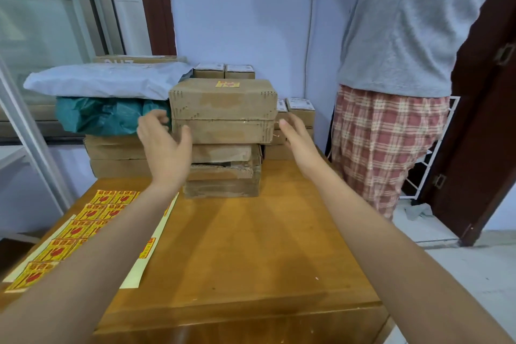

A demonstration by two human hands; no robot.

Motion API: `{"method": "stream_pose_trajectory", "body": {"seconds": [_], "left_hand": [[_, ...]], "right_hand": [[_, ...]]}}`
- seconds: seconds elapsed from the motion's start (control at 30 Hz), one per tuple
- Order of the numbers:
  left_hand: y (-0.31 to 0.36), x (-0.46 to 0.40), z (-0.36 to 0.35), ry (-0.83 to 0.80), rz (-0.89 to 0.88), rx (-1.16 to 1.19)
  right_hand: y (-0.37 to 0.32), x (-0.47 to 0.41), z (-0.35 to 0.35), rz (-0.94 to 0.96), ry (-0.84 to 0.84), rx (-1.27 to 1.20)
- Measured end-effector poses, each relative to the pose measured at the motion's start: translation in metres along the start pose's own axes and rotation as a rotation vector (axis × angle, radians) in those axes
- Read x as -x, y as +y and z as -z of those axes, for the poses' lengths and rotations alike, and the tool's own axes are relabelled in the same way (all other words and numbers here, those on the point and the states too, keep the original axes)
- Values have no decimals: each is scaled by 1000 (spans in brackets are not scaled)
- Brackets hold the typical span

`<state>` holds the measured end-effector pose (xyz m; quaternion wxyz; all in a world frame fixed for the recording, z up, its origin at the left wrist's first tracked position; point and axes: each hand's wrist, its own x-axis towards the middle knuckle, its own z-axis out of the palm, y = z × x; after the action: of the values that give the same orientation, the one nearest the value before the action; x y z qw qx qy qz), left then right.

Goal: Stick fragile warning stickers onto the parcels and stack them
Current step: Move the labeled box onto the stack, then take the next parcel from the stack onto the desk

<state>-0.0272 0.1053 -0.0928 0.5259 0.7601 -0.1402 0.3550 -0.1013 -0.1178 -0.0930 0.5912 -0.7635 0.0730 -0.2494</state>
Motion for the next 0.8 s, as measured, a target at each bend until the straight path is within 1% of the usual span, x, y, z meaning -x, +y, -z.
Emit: {"method": "stream_pose_trajectory", "body": {"seconds": [0.03,0.1,0.2,0.3,0.4,0.5,0.67,0.8], "left_hand": [[3,11,1,-5,-73,0],[8,34,-2,-115,-219,2],[8,68,-16,-372,-399,-41],[4,97,-34,-615,-489,-100],[2,113,-56,-815,-461,-186],[5,115,-81,-899,-388,-239],[15,104,-118,-919,-244,-257],[17,87,-141,-919,-89,-222]], "right_hand": [[10,3,3,-22,33,1],[29,8,10,-65,92,35],[50,15,18,-132,121,124],[65,21,23,-148,99,213],[78,23,28,-138,73,269],[88,21,33,-129,60,340],[99,11,44,-124,50,457],[104,0,51,-132,45,502]]}}
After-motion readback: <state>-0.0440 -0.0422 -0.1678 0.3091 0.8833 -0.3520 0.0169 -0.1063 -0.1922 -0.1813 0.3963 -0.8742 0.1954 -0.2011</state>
